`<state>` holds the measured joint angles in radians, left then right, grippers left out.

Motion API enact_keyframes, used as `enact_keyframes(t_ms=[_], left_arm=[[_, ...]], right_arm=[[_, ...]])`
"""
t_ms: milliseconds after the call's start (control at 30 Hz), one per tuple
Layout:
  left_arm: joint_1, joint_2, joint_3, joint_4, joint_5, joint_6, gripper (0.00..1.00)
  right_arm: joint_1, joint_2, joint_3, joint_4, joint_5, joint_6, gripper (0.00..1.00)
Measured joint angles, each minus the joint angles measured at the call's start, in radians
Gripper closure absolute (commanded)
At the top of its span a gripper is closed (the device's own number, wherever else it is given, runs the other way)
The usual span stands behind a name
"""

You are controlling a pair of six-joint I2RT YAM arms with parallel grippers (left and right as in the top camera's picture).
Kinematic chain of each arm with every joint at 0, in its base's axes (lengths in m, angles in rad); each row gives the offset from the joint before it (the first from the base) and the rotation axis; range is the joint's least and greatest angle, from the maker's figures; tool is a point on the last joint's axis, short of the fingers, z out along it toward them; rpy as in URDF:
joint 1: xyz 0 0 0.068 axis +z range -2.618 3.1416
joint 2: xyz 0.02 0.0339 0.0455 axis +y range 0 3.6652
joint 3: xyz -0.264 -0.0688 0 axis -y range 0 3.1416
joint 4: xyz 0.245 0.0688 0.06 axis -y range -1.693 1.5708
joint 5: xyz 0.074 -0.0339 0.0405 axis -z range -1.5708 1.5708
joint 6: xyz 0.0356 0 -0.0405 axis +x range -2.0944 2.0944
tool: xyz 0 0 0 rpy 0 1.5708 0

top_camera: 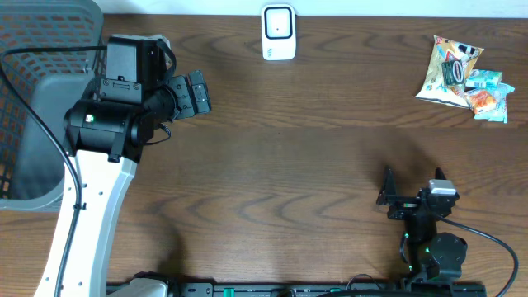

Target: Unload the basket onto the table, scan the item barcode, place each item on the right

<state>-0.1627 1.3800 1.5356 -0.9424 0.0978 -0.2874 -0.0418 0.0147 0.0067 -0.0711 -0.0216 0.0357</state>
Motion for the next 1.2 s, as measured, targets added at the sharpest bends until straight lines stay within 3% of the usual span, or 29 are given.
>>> enact_keyframes(t_ms=[300,1200], left_arm=[[0.0,0.0,0.0,0.0,0.0,0.0,0.02],[0.0,0.0,0.0,0.0,0.0,0.0,0.02]], right_arm=[[0.048,0.0,0.0,0.0,0.0,-0.084,0.01],[0.048,0.0,0.0,0.0,0.0,0.001,0.01]])
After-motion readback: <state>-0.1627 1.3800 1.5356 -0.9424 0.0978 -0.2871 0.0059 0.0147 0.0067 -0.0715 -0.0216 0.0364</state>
